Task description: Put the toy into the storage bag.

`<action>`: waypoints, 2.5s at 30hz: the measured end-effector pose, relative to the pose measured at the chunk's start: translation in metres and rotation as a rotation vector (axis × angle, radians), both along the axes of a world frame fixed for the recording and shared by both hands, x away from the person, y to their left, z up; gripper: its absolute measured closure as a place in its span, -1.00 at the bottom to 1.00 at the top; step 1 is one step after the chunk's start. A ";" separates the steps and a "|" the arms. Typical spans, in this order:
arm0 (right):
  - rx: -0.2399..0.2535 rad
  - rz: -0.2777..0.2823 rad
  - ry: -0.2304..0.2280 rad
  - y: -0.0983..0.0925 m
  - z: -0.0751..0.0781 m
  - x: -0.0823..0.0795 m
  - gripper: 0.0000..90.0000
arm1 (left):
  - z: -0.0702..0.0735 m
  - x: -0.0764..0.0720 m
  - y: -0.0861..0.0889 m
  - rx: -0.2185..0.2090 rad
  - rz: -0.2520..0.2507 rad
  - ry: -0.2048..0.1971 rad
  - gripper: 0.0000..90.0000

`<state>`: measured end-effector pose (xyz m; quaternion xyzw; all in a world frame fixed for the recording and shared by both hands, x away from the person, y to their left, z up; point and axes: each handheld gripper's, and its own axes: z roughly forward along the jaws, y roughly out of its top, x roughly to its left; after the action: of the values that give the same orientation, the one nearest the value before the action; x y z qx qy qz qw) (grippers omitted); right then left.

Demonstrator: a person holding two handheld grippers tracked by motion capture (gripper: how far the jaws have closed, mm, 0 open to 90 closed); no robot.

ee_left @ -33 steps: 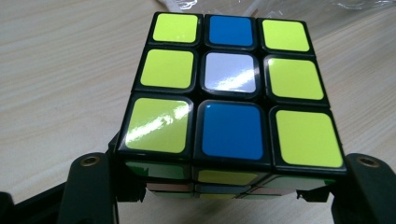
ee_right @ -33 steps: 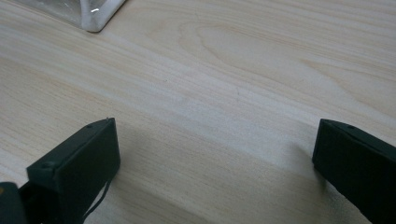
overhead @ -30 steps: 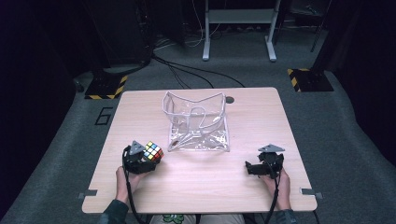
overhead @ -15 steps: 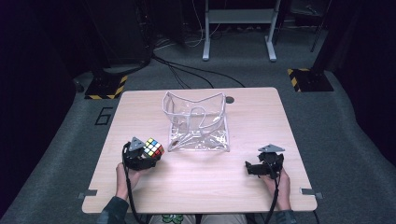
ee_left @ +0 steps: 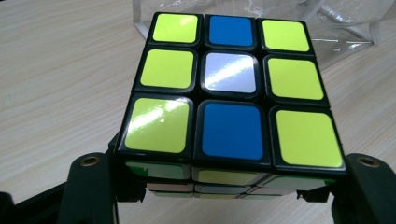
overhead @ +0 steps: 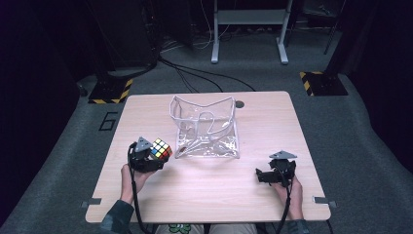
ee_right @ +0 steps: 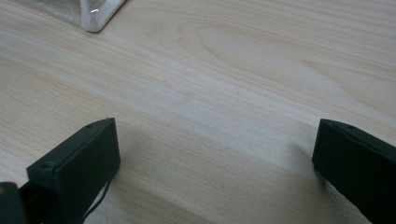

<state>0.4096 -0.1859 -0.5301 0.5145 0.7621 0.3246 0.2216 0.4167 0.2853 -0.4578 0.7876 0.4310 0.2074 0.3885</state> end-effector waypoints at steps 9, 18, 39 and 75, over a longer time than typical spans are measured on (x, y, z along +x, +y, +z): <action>0.000 -0.002 0.001 0.000 0.000 0.000 -1.00 | 0.010 0.004 -0.002 0.005 -0.009 -0.011 -0.25; 0.002 -0.003 0.004 0.000 0.000 0.000 -1.00 | 0.021 0.009 -0.004 0.008 -0.020 -0.017 -0.25; 0.002 -0.001 0.002 0.000 0.000 0.000 -1.00 | 0.049 0.022 -0.010 0.003 -0.043 -0.048 -0.25; 0.002 -0.001 0.002 0.000 0.000 0.000 -1.00 | 0.093 0.036 -0.021 -0.004 -0.070 -0.096 -0.25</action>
<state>0.4095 -0.1857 -0.5300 0.5154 0.7618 0.3246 0.2205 0.4525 0.2646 -0.3653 0.7906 0.3845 0.2304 0.4171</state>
